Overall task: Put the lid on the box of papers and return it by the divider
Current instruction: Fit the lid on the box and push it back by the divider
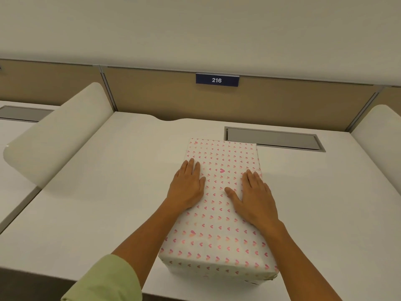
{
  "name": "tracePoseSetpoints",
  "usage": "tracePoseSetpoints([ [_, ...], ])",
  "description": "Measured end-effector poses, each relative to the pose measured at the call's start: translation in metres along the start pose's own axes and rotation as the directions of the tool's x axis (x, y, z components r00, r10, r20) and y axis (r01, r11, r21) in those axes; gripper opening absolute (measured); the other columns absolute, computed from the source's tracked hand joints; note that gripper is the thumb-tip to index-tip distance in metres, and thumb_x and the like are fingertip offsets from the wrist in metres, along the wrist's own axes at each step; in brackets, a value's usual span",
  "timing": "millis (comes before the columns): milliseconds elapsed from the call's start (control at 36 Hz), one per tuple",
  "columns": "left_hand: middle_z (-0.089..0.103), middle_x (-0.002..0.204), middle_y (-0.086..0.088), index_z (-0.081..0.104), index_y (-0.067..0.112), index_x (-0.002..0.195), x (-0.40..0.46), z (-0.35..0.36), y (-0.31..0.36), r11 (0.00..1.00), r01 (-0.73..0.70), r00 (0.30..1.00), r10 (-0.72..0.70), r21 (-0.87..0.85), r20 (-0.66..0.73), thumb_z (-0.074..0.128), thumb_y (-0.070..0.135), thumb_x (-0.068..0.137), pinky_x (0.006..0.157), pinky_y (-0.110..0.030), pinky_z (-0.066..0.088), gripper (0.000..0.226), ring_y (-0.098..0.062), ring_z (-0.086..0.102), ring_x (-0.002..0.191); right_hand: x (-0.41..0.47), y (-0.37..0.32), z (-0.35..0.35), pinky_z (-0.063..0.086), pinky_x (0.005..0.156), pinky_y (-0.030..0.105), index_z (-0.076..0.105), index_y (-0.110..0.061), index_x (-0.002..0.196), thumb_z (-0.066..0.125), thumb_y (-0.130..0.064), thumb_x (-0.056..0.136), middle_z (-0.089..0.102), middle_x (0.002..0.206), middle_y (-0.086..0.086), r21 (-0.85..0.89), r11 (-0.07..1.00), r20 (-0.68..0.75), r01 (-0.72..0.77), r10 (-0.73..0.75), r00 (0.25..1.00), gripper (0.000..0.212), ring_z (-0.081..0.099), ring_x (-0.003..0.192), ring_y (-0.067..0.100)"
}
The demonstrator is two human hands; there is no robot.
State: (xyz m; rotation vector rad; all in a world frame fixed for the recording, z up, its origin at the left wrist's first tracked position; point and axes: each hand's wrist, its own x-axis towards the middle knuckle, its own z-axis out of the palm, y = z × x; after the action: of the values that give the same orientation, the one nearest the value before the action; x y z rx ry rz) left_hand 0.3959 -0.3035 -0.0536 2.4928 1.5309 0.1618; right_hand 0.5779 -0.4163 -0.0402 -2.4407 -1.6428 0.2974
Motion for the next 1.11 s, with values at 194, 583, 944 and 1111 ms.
tracePoseSetpoints([
  [194, -0.003, 0.164, -0.001, 0.002, 0.02, 0.155, 0.004, 0.004, -0.001, 1.0, -0.002, 1.0, 0.002, 0.018, -0.028, 0.014, 0.053, 0.098, 0.114, -0.035, 0.001, 0.067, -0.021, -0.004, 0.15, 0.004, 0.002, 0.006, 0.007, 0.126, 0.046, -0.001, -0.018, 0.16, 0.008, -0.085, 0.079, -0.001, 0.17, -0.001, -0.011, 1.0, -0.018, 0.001, -0.001, 1.0, 0.105, -0.002, 0.156, 0.02],
  [583, -0.009, 0.163, 0.004, -0.001, 0.025, 0.155, -0.007, 0.001, 0.0, 1.0, 0.018, 0.999, -0.017, -0.023, 0.031, 0.009, 0.072, 0.086, 0.118, -0.042, 0.008, 0.084, -0.016, -0.01, 0.149, 0.001, 0.003, 0.013, 0.011, 0.122, 0.053, 0.0, -0.027, 0.16, 0.006, -0.087, 0.077, -0.009, 0.169, -0.003, -0.005, 1.0, -0.004, -0.031, 0.031, 1.0, 0.102, -0.011, 0.155, 0.024],
  [944, -0.033, 0.155, 0.013, -0.002, 0.034, 0.154, -0.02, -0.01, -0.002, 0.991, 0.06, 0.996, -0.051, -0.117, 0.075, 0.023, 0.086, 0.072, 0.116, -0.05, 0.015, 0.101, -0.016, -0.018, 0.147, 0.0, 0.005, 0.003, 0.01, 0.122, 0.053, -0.003, -0.026, 0.16, 0.021, -0.079, 0.088, -0.018, 0.168, -0.001, 0.082, 0.997, 0.061, 0.008, -0.013, 0.998, 0.093, -0.018, 0.153, 0.025],
  [1111, -0.024, 0.158, 0.017, 0.012, 0.036, 0.153, -0.037, -0.013, -0.001, 0.957, 0.137, 0.99, -0.126, -0.257, 0.058, 0.034, 0.08, 0.075, 0.115, -0.05, 0.021, 0.092, -0.014, -0.005, 0.149, -0.004, 0.026, -0.005, 0.012, 0.122, 0.052, -0.004, -0.036, 0.158, 0.039, -0.076, 0.087, -0.027, 0.165, -0.006, 0.244, 0.97, 0.12, 0.008, -0.038, 0.992, 0.092, -0.02, 0.153, 0.03],
])
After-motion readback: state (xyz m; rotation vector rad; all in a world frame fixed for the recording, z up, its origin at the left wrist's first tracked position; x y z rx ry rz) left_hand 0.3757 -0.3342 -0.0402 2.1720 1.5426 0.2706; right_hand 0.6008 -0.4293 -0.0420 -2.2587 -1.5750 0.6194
